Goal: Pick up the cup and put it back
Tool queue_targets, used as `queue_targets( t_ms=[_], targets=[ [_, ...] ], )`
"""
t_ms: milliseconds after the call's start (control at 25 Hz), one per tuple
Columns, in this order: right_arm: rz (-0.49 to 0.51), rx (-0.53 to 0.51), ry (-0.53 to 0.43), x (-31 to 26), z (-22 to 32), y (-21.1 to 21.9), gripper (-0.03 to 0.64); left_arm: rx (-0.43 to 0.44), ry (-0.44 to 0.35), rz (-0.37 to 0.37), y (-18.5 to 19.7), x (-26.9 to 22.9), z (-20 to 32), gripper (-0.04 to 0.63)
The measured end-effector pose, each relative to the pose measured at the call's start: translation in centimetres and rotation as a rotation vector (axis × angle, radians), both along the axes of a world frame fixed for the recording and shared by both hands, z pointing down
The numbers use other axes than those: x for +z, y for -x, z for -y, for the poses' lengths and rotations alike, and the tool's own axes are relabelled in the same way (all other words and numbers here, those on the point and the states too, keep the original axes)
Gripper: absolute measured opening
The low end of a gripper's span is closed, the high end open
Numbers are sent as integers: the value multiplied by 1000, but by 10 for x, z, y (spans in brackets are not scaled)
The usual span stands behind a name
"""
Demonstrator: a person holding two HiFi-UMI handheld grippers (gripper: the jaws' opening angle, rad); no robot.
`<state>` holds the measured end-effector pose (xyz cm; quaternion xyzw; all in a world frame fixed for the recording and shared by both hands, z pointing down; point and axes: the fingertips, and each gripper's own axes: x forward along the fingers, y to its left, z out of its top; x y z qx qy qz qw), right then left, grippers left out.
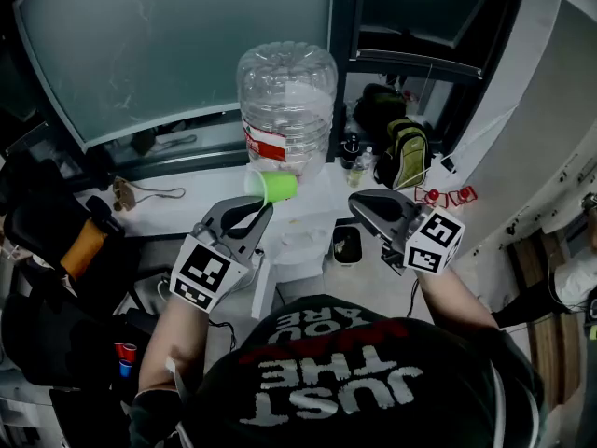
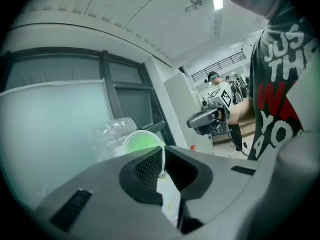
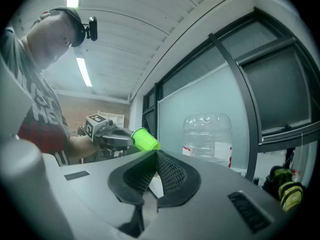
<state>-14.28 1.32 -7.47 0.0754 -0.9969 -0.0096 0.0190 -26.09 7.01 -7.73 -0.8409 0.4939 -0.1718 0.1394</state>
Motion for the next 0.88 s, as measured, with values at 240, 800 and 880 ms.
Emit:
queue_targets(
  t_ms=[240, 800, 880],
  targets=[
    [-7, -1, 16, 5, -1, -2, 34, 3, 47, 22, -7, 21, 4, 23],
    [-68, 79, 183, 127, 56, -33, 34, 55, 430, 54, -60, 214, 61, 23],
    [-78, 101, 198, 156, 72, -40, 34, 82, 492, 74, -74, 255, 73, 23]
  ],
)
